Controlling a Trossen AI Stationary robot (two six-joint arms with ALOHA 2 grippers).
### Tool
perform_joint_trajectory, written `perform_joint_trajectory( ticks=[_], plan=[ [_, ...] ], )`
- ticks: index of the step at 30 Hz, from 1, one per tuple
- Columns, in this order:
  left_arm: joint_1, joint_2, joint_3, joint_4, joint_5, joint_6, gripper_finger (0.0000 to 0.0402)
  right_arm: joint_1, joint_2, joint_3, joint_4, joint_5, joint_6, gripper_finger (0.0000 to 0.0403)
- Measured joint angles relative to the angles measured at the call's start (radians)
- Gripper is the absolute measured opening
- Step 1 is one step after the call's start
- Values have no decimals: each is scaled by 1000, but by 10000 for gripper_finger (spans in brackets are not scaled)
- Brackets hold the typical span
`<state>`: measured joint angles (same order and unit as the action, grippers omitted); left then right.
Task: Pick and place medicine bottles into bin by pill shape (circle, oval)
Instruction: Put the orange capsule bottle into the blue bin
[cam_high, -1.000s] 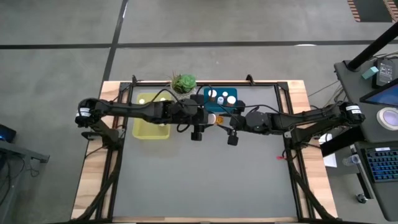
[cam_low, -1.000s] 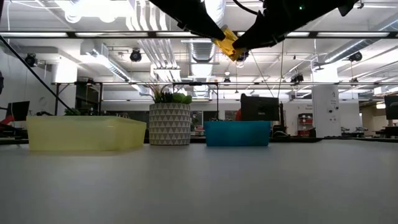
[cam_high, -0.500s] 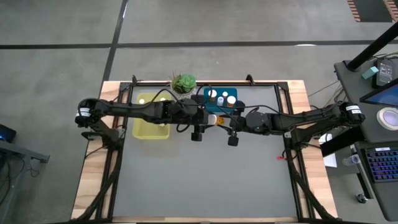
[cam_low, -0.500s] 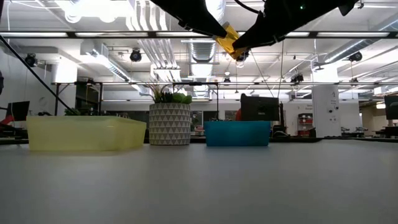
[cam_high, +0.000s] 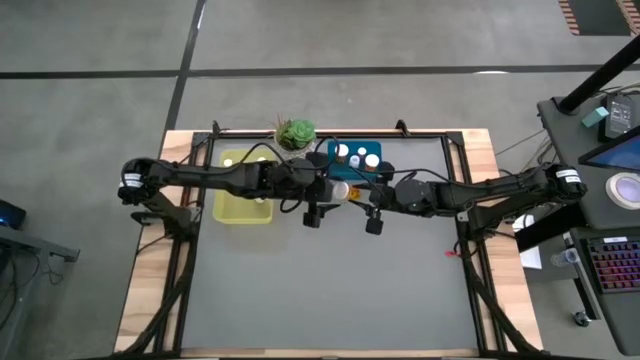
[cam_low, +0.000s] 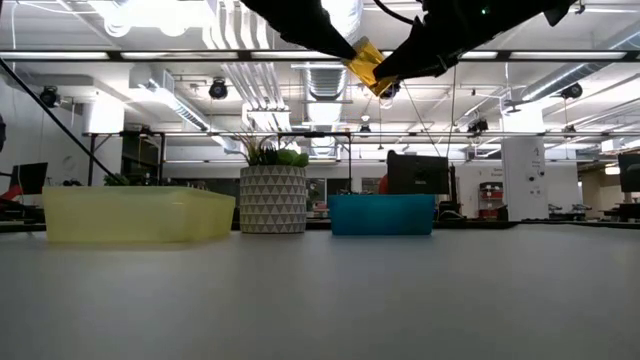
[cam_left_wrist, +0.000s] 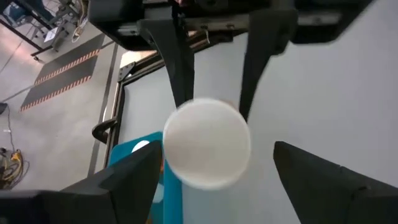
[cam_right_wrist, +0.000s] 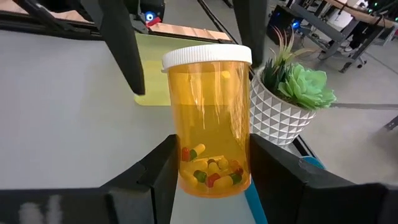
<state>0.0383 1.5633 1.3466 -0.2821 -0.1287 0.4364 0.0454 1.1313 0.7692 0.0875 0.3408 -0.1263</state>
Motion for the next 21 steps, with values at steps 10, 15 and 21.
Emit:
perform_joint_trajectory(
  ticks=[10,15,21],
  plan=[
    [0,-218,-140,-28,-11,-55,297,-75,0,0,40,0,14,168],
    [0,-328,-251,45,-16,-92,297,-161,46,0,116,-30,14,168],
    [1,-435,-359,143,-18,-99,297,-265,162,18,169,-115,14,169]
  ],
)
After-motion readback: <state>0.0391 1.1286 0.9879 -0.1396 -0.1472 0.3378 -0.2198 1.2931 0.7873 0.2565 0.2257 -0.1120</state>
